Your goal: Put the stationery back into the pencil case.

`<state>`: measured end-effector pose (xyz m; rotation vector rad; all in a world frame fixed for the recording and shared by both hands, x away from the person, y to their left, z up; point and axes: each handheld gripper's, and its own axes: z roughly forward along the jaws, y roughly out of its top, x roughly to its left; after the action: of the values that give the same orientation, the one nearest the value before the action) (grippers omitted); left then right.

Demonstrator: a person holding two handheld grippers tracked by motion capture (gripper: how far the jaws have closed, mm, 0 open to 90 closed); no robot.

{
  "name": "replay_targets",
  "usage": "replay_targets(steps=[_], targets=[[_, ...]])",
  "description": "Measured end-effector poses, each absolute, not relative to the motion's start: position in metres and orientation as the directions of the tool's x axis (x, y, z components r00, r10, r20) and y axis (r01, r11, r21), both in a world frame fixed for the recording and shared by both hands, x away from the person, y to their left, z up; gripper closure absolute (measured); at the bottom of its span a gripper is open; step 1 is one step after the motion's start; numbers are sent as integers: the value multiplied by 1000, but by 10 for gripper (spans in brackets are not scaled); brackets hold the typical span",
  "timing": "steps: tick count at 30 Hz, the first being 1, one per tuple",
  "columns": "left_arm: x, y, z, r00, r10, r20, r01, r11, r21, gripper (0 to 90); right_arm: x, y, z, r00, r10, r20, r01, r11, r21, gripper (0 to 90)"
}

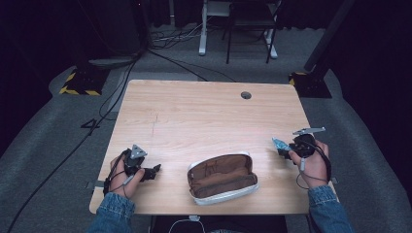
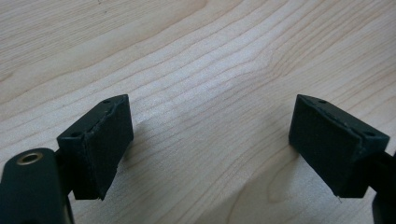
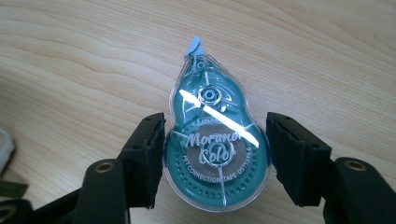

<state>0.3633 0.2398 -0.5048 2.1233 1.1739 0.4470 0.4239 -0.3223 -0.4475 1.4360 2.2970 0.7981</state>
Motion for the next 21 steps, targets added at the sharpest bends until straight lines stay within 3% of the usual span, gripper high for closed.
replay_targets(steps=[21], targets=[[364, 239, -505, 539, 842, -22, 618, -378, 689, 132, 387, -284, -390, -564, 825, -20, 614, 436, 658, 398]])
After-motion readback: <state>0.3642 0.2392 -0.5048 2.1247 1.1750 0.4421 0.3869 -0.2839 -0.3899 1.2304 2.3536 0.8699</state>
